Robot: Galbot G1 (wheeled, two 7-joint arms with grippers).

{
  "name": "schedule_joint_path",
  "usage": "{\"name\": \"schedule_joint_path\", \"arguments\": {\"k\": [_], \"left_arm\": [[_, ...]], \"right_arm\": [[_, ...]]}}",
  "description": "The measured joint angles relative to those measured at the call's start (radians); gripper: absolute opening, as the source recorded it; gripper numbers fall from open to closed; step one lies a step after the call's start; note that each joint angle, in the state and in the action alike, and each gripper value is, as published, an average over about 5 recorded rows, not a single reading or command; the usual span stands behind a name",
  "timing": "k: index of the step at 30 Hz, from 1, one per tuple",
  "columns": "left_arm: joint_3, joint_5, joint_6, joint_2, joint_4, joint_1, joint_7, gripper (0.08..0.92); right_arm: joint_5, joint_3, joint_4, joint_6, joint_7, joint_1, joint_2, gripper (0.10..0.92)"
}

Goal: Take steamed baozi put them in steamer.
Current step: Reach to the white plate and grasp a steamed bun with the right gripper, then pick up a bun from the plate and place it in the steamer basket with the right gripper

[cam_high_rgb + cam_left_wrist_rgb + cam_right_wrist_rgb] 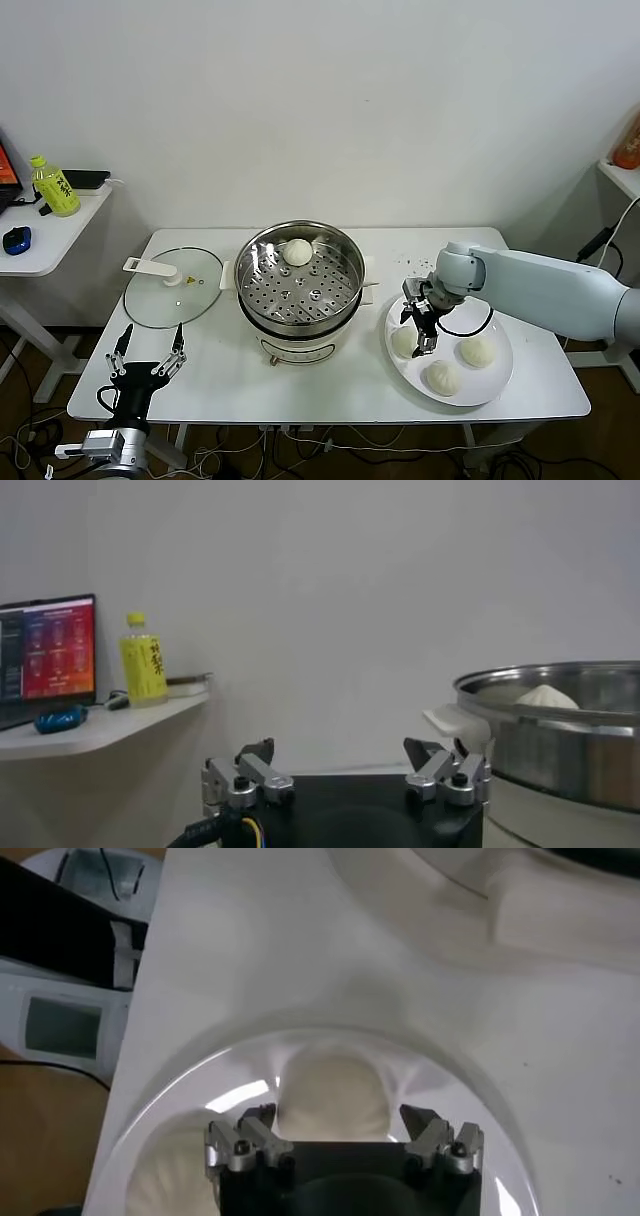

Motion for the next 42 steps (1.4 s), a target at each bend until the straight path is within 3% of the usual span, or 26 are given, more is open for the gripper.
{"name": "schedule_joint_path", "arguments": {"k": [8, 15, 31, 42], "left_arm": [[0.000, 0.001, 0.000, 0.000, 0.001, -0.002, 0.000, 0.823], [0.003, 0.003, 0.004, -0.005, -0.001, -0.011, 0.000, 0.823], [0.002, 0.005, 0.005, -0.008, -0.003, -0.014, 0.000, 0.823], [0.005, 0.005, 0.007, -0.010, -0.011, -0.020, -0.001, 0.823]], "right_arm": [[-0.002, 0.004, -0.009, -0.002, -0.001, -0.010, 0.003, 0.815], [-0.001, 0.009, -0.014, -0.003, -0.002, -0.015, 0.004, 0.717], [0.029, 0.002, 0.027, -0.004, -0.011, 0.022, -0.031, 0.704], [0.140, -0.097, 0.100, 0.018, -0.045, 0.257, -0.070, 0.704]]}}
